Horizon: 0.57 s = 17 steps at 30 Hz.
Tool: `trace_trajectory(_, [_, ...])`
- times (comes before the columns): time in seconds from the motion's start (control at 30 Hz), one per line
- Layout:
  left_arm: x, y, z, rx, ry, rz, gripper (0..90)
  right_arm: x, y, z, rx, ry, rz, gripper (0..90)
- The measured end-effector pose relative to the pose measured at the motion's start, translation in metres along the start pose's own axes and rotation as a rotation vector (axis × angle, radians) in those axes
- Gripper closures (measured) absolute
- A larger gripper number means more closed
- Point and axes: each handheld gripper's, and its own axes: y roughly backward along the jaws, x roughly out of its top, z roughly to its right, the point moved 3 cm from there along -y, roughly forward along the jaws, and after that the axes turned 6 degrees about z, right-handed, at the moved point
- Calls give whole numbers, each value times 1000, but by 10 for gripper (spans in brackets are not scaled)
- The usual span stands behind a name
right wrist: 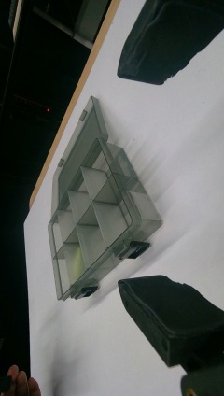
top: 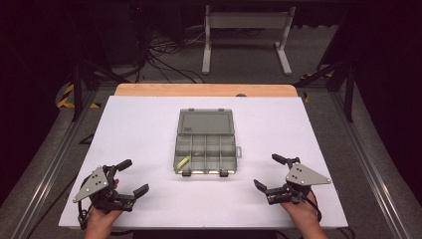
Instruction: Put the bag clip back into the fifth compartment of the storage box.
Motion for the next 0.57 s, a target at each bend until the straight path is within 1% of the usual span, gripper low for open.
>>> trace_trajectory(0.07, [-2, 0, -2, 13, -4, -6, 4, -2, -2, -1, 0, -3, -2, 19])
trace_trajectory(0.13, [-4, 1, -4, 26, -21, -19, 4, -2, -2, -1, -3, 0, -7, 19])
trace_trajectory(0.27, [-5, 1, -5, 38, -40, -33, 4, -3, -2, 1, -14, -9, -3, 16])
trace_trajectory(0.33, [-5, 1, -4, 40, -49, -34, 4, -4, -1, 2, -17, -9, -7, 16])
trace_trajectory(0.37, [-5, 1, -4, 43, -44, -32, 4, -4, -1, 2, -16, -10, -6, 16])
trace_trajectory(0.57, [-2, 3, -4, 54, -54, -17, 4, -4, -1, 2, -20, -9, -6, 16])
